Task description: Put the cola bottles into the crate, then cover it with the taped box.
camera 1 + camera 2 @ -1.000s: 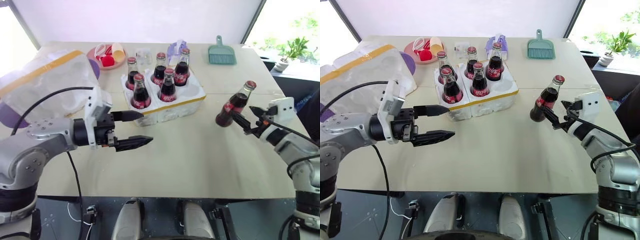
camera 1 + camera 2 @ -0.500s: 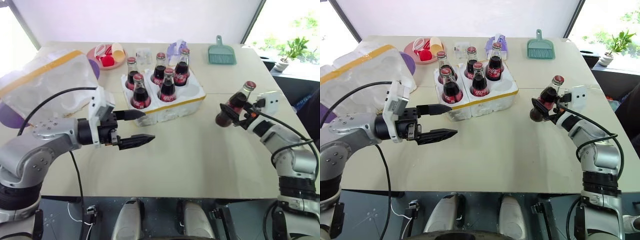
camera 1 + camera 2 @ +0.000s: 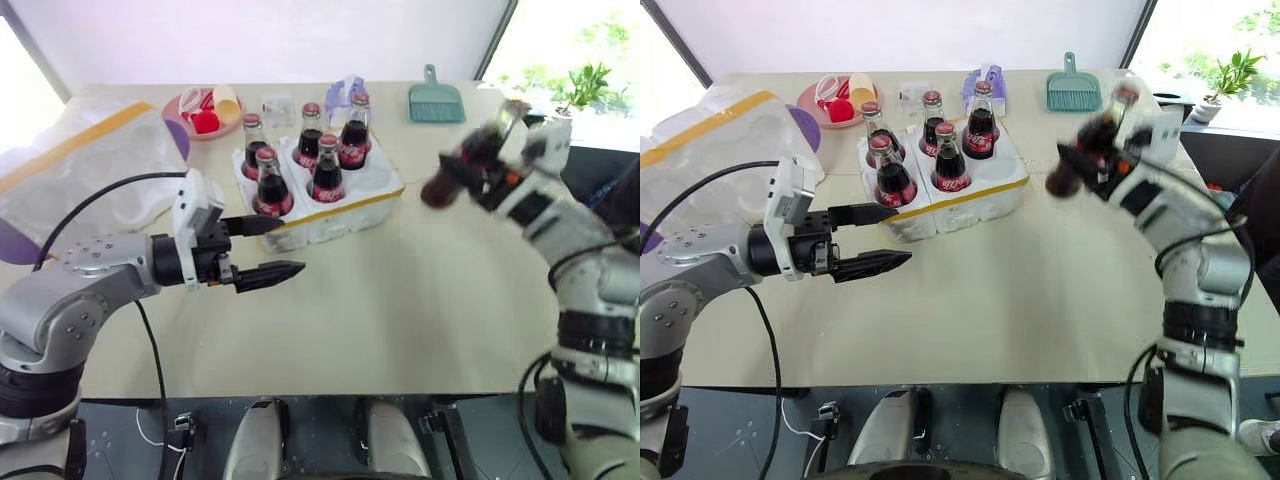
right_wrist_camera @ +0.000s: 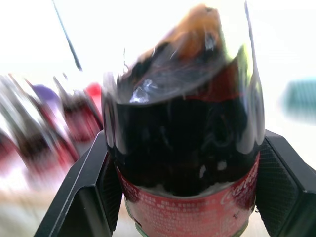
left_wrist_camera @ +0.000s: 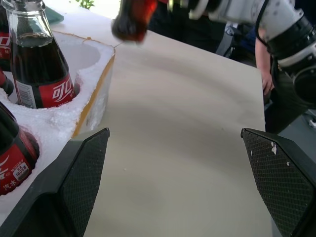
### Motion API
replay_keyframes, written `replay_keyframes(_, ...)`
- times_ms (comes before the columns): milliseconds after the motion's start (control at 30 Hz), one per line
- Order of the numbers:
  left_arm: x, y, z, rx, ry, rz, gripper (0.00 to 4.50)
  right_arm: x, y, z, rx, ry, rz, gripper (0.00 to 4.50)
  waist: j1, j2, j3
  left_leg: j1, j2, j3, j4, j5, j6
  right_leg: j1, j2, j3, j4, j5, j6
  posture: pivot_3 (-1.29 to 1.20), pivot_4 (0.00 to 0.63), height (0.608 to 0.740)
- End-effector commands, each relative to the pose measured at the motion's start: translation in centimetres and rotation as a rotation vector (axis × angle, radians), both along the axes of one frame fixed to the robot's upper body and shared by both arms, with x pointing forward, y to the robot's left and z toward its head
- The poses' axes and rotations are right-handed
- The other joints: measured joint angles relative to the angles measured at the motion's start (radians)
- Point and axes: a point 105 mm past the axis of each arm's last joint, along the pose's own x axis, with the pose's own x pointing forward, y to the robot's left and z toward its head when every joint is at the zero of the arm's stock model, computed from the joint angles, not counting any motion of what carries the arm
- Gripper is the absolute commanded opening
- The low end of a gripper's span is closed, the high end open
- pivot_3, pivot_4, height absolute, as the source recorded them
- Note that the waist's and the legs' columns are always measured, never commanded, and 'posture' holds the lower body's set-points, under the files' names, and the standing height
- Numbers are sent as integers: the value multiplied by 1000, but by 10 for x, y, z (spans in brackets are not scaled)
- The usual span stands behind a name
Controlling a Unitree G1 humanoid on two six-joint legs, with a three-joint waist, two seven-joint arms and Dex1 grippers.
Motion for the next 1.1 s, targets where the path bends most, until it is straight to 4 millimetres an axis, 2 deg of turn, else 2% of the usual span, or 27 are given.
replay_keyframes(33, 0, 2, 10, -11, -57, 18, 4500, -5, 27, 23, -15, -90, 101, 2810, -1, 0, 0, 0, 0, 0, 0, 0, 0, 0, 0, 0, 0, 0, 0, 0, 150, 736)
replay_keyframes(200, 2, 1, 11, -16, -70, 33, 4500, 14, 61, 10, -71, -64, 167, 2810, -1, 0, 0, 0, 0, 0, 1, 0, 0, 0, 0, 0, 0, 0, 0, 0, 150, 736)
replay_keyframes(400, 3, 1, 12, -23, -82, 48, 4500, 33, 78, -23, -143, 11, 187, 2810, 1, 0, 0, -6, -1, 0, 2, 0, 0, -4, -1, 0, 0, 0, 0, 0, 150, 736)
replay_keyframes(633, 3, 6, 10, -22, -79, 72, 4500, 53, 93, -67, -330, 107, 182, 2810, -7, 0, 0, -9, 0, 0, 2, 0, 0, -9, 0, 0, 2, 0, 0, 0, 150, 736)
replay_keyframes(700, 3, 7, 10, -20, -80, 79, 4500, 56, 93, -75, -366, 139, 186, 3851, -7, -1, -1, -10, 0, 1, 2, 0, -1, -9, 0, 0, 2, 0, 0, 0, 150, 736)
replay_keyframes(733, 3, 8, 10, -20, -80, 82, 4500, 56, 93, -77, -376, 147, 192, 4211, -7, -1, -1, -10, 0, 1, 2, 0, -1, -9, 0, 0, 2, 0, 0, 0, 150, 736)
replay_keyframes(767, 4, 9, 11, -18, -81, 86, 4500, 55, 93, -77, -392, 147, 198, 4427, -7, -1, -1, -10, 0, 1, 3, 1, -1, -9, 0, 0, 2, 0, 0, 0, 150, 736)
replay_keyframes(900, 3, 14, 12, -6, -82, 101, 4500, 46, 86, -66, -416, 110, 227, 4427, -5, -1, -1, -10, 0, 0, 3, 1, -1, -9, 0, 0, 2, 1, 0, 0, 150, 736)
replay_keyframes(1000, 0, 24, 19, 5, -88, 123, 4500, 28, 71, -43, -401, 73, 274, 4427, 0, -1, -1, -10, 0, 0, 3, 1, -1, -10, 0, 0, 2, 1, 0, 0, 150, 736)
replay_keyframes(1100, -8, 47, 33, 52, -106, 174, 4500, 3, 47, -22, -434, 56, 312, 4427, 0, -1, -1, -15, 0, 0, 3, 1, -1, -14, -1, 0, 2, 1, 0, 0, 150, 736)
